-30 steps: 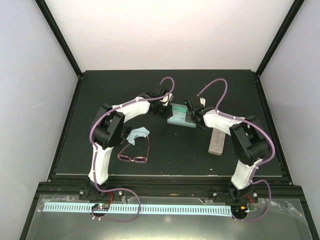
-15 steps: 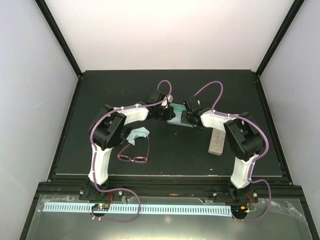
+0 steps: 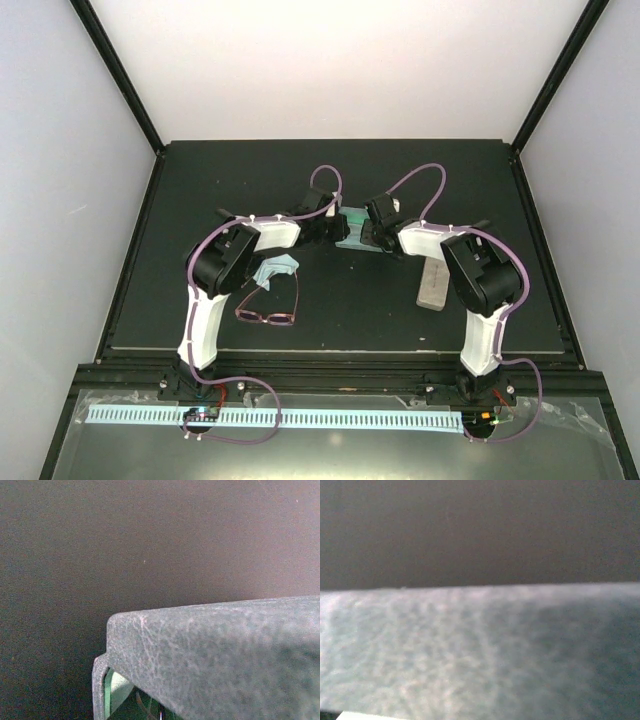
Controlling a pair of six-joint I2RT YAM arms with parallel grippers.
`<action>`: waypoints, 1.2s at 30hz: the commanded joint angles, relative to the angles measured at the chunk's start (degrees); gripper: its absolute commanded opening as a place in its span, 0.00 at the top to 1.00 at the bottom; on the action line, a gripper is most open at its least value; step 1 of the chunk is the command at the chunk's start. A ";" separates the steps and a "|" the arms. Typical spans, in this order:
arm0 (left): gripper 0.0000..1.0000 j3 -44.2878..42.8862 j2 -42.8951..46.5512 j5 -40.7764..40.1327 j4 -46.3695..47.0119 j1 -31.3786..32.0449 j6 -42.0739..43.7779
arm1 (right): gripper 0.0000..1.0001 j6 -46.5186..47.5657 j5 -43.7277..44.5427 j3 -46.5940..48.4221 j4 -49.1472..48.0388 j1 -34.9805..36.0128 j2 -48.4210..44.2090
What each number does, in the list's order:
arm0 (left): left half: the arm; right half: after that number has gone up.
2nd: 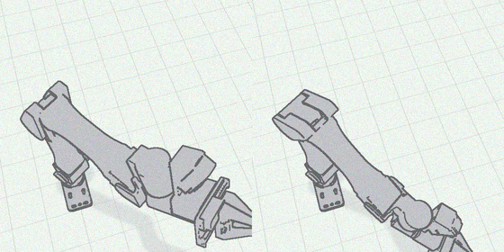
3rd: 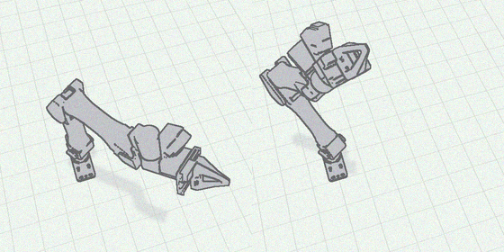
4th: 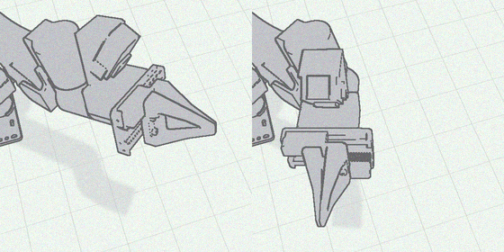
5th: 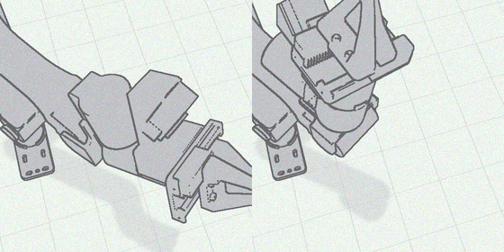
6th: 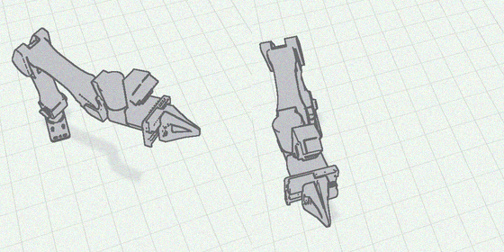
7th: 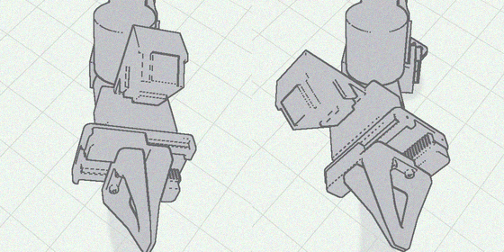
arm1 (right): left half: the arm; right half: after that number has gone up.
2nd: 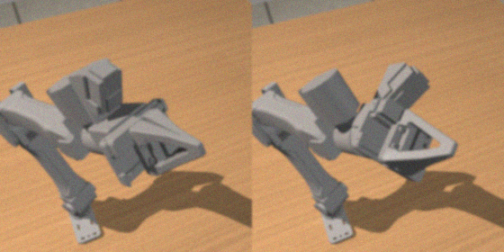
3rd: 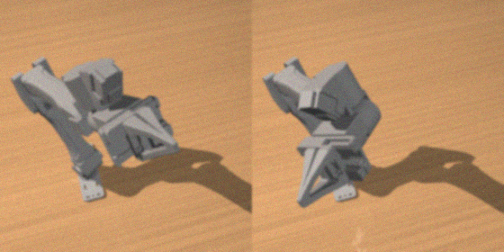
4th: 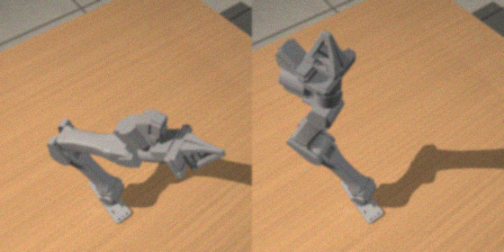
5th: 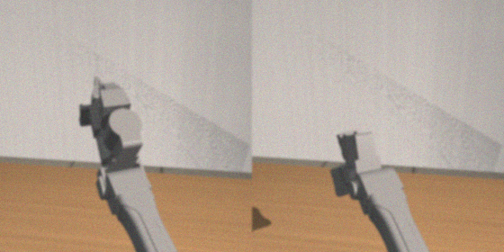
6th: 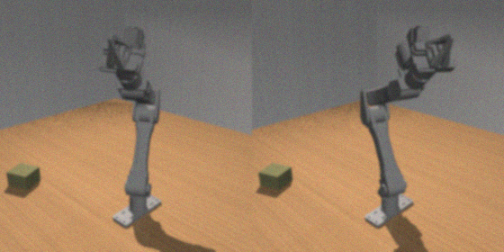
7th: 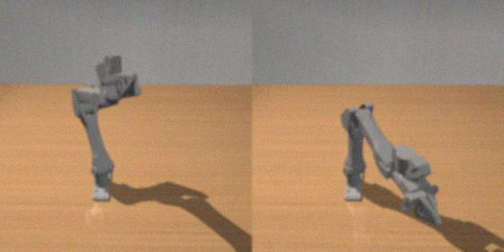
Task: Organize the sunglasses
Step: Place the glasses cleaning cloth in the sunglasses case, then pick up the sunglasses from the center of the board.
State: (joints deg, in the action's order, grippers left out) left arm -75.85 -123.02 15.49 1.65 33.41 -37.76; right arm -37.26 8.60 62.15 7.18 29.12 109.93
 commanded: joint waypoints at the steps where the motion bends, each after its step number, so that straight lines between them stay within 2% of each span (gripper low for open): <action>1: 0.97 0.73 -1.87 -5.50 0.20 0.25 -3.45 | 0.91 -2.57 6.67 -1.53 -2.68 -0.39 0.20; 6: 0.97 -0.20 -1.52 -7.87 -3.45 0.43 -4.14 | 0.90 -4.43 11.12 -3.19 -1.26 -0.38 -1.83; 10: 0.97 -1.07 -1.30 -8.19 -6.23 0.46 -4.11 | 0.86 -6.90 16.75 -3.62 3.07 -0.38 -3.73; 16: 0.90 -2.45 1.71 -2.67 -7.92 0.47 0.08 | 0.84 -3.36 16.34 -3.46 6.91 -0.38 -8.23; 20: 0.78 -1.97 8.95 -1.04 -10.96 0.37 4.52 | 0.79 -0.99 11.48 -5.04 8.02 -0.38 -14.88; 23: 0.69 0.73 15.96 -5.27 -13.72 -0.11 6.23 | 0.73 0.63 7.68 -6.81 8.50 -0.30 -19.29; 28: 0.56 8.92 29.27 -10.77 -16.63 -2.63 6.37 | 0.58 3.54 1.85 -7.74 10.27 1.96 -23.07; 31: 0.51 14.66 39.18 -13.11 -17.70 -4.04 5.72 | 0.50 4.26 -1.92 -7.15 10.32 5.74 -23.04; 36: 0.41 22.45 54.48 -16.77 -20.15 -5.96 5.22 | 0.46 2.27 -5.03 -2.64 10.42 16.89 -17.14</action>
State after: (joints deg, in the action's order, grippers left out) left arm -57.36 -77.10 3.44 -14.28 28.47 -32.93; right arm -34.57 8.32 55.53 16.84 38.20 88.40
